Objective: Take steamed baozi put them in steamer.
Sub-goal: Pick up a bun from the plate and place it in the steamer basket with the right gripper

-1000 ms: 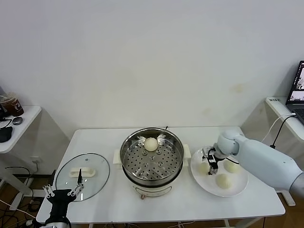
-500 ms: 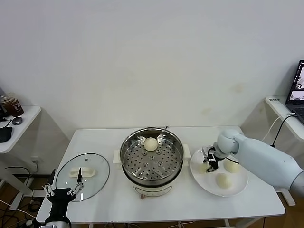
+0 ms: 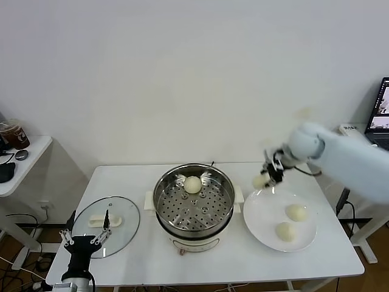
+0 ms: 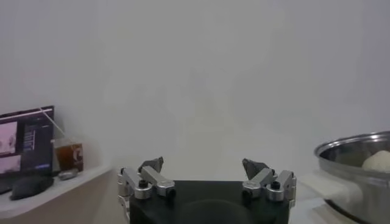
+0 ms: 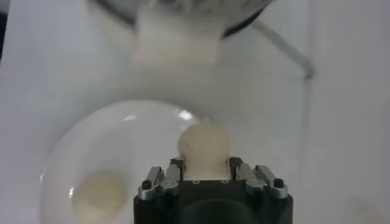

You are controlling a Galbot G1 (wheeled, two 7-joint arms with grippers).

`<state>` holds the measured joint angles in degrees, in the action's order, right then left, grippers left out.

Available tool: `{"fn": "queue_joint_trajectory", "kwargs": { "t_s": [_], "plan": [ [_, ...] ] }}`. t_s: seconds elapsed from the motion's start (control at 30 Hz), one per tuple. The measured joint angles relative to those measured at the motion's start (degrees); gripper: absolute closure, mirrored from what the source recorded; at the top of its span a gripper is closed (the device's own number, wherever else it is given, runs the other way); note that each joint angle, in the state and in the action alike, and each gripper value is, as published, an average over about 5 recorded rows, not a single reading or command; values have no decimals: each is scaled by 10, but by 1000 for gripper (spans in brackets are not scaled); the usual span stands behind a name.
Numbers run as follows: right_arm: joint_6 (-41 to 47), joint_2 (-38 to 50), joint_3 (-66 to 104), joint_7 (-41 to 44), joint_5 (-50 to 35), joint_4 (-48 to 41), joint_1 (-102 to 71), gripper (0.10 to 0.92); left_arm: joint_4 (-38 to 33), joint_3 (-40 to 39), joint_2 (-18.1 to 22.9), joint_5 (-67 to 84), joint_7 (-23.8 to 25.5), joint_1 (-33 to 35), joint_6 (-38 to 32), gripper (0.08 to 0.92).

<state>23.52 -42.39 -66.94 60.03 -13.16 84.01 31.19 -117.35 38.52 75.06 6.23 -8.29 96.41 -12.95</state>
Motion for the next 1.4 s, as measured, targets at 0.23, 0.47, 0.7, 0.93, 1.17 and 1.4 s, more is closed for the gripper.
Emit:
{"fn": "queue_joint_trajectory", "kwargs": {
  "t_s": [0.23, 0.47, 0.7, 0.93, 1.17, 1.4],
  "plan": [
    [76, -65, -72, -45, -119, 58, 101, 567, 4, 3, 1, 5, 1, -8, 0, 177],
    [125, -162, -97, -90, -176, 59, 103, 567, 10, 9, 8, 3, 1, -16, 0, 177],
    [152, -251, -106, -113, -194, 19, 72, 567, 14, 14, 15, -1, 1, -15, 0, 177],
    [166, -308, -111, -125, -197, -19, 37, 567, 15, 19, 17, 0, 1, -15, -2, 177],
    [173, -341, -109, -136, -189, -52, 4, 567, 18, 21, 15, 0, 1, -15, -5, 177],
    [177, -359, -103, -145, -191, -79, -19, 565, 23, 21, 13, 0, 1, -17, -8, 177]
  ]
}}
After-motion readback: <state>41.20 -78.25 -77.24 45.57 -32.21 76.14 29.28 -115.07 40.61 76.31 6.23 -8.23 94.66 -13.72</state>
